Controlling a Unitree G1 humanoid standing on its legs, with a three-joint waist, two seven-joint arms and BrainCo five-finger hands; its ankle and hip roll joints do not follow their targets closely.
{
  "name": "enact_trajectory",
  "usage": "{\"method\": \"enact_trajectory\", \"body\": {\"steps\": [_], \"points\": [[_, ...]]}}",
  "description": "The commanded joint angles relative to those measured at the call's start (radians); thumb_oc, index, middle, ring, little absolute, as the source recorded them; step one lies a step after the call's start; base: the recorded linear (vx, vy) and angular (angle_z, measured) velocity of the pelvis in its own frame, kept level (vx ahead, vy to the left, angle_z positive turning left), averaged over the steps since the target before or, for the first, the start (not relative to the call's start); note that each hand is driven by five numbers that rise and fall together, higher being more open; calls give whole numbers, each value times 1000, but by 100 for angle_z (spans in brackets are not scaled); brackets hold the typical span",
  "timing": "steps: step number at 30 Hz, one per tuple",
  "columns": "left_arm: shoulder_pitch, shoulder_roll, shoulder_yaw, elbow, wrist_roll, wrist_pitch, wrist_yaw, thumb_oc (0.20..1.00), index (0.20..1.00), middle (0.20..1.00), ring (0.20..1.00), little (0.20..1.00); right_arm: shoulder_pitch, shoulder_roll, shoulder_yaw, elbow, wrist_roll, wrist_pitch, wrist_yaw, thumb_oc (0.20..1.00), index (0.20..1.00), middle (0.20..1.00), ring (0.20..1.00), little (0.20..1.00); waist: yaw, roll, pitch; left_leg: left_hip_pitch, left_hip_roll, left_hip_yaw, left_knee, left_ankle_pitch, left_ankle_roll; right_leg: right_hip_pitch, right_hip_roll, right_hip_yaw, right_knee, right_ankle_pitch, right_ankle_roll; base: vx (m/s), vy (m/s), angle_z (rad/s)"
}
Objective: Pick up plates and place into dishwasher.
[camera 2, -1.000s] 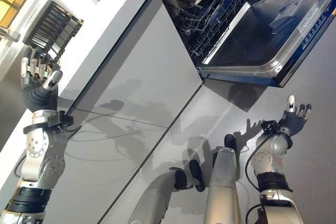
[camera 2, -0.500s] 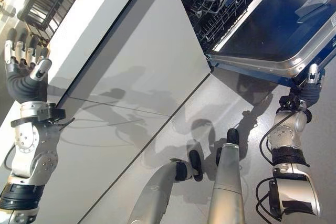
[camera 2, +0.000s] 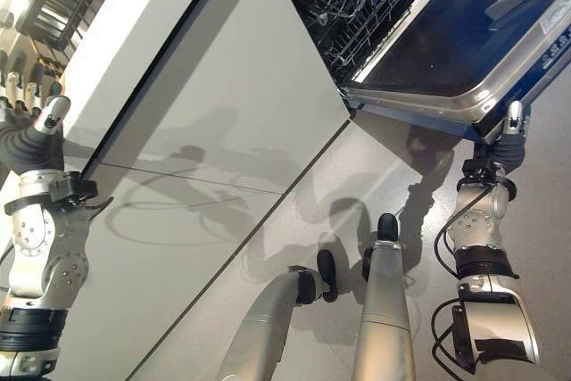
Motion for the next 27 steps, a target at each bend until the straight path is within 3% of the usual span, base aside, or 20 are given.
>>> {"method": "enact_trajectory", "body": {"steps": [1,9,11,22,27], "points": [[118,-68,-194,23,-67,111,-78,1000,1000,1000,1000,1000,-255,28,201,-271,-190,78,117,1000,1000,1000,1000,1000,31,-28,84,-17,-14,1,139,99,20,104,46,-1,-167,86,0,16,8,-6],[129,-68,-184,25,-80,108,-81,1000,1000,1000,1000,1000,-243,64,217,-325,-266,92,92,1000,1000,1000,1000,1000,50,-72,84,48,-29,-33,108,122,23,192,49,-21,-193,92,-4,11,15,0],[133,-68,-173,29,-86,109,-87,1000,1000,1000,1000,1000,-238,70,213,-323,-271,94,94,1000,1000,1000,1000,1000,52,-89,84,52,-37,-32,93,150,30,211,40,-33,-216,119,-12,-38,10,11],[154,-93,-142,53,-71,109,-115,1000,1000,1000,1000,1000,-181,118,195,-318,-305,83,92,1000,1000,1000,1000,1000,109,-164,84,236,-52,-109,-10,173,30,469,58,-81,-325,118,-28,40,3,27],[171,-106,-118,63,-57,130,-154,1000,1000,1000,1000,1000,-117,149,170,-340,-365,44,-1,1000,1000,1000,1000,1000,135,-212,30,323,-34,-128,-71,169,30,595,57,-103,-402,118,-31,41,12,55]]}}
